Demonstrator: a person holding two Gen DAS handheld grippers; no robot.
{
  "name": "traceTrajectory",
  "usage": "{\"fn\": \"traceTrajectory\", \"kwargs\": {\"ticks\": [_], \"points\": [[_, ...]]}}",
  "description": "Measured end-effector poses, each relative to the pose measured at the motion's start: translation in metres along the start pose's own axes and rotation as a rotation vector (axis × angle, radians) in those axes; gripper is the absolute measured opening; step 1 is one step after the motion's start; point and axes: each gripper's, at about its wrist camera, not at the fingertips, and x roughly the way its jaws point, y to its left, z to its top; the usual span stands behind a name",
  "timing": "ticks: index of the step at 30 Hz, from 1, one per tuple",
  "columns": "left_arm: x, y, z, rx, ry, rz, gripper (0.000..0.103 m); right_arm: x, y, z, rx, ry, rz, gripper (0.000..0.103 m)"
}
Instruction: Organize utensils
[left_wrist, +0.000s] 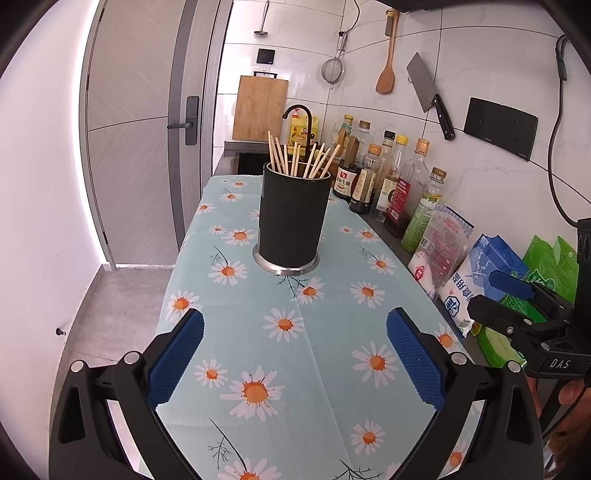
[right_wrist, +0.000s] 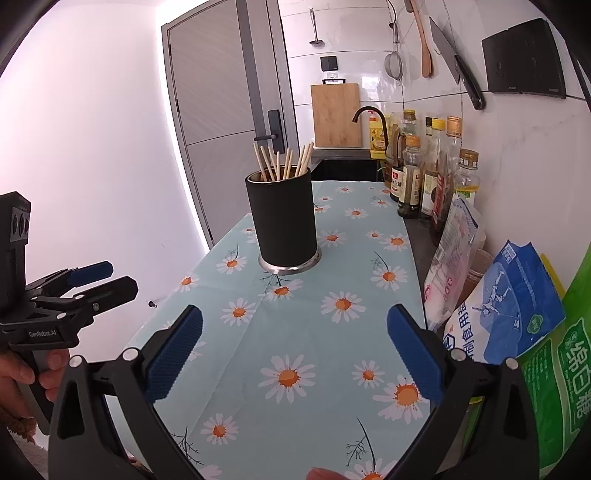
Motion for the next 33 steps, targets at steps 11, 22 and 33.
{"fn": "traceTrajectory", "kwargs": {"ticks": [11,22,33], "points": [[-0.0012,0.0023,-0.0025,-0.007,0.004,-0.003,0.097,-0.0008,-0.0002,-0.0022,0.012,0.007,0.0,0.099],[-0.0014,0.002,-0.0033,-0.003,0.007,-0.005,0.097,-0.0009,0.0013,-0.0032,0.014,0.005,-0.003,0.099],[-0.0012,-0.0012,-0.0041,0.002,0.018,-0.016,0.097,-0.0001,0.0009,-0.0046,0.021,0.009,-0.006,0.099]]}}
